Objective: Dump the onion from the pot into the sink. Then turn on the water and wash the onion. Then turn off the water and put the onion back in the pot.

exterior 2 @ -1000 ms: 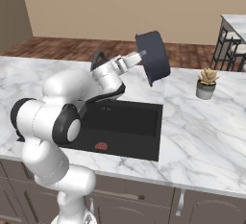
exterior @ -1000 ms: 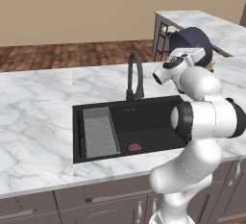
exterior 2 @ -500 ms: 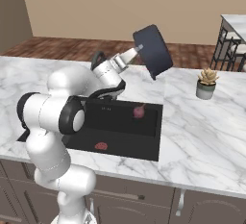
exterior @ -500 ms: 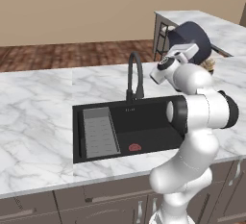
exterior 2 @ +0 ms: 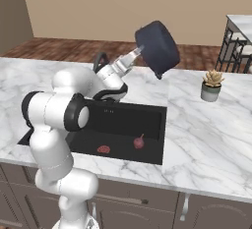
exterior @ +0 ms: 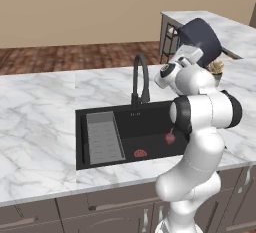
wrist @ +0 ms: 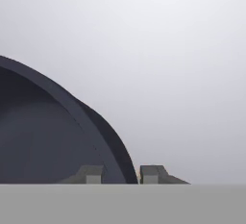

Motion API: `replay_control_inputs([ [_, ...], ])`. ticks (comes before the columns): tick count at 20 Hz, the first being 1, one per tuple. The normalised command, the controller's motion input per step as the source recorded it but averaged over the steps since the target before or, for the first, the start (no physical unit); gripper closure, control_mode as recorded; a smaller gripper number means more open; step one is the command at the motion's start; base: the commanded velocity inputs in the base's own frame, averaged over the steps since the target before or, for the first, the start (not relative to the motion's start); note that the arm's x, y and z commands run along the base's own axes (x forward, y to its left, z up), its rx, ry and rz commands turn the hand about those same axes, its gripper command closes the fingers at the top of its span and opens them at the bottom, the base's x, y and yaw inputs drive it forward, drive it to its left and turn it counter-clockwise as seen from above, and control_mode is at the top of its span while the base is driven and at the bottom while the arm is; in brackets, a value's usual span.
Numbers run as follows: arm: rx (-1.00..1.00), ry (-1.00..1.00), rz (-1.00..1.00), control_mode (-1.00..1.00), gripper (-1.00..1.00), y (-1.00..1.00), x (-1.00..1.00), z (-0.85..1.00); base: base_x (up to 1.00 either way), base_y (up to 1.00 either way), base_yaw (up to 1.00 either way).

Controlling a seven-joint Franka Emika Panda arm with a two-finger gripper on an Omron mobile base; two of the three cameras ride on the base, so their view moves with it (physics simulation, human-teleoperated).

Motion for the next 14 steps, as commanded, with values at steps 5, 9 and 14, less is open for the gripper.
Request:
replay_control_inputs([
  [5,0.08,-0.43,-0.12,-1.00,1.00,-0.25,-0.93,0.00,0.00,0.00,0.00],
  [9,0.23,-0.44,-0.03,-1.00,1.00,-0.35,-1.00,-0.04,0.00,0.00,0.00],
  [14,0.26,-0.42,0.00,-1.00,1.00,-0.29,-1.00,-0.05,0.00,0.00,0.00],
])
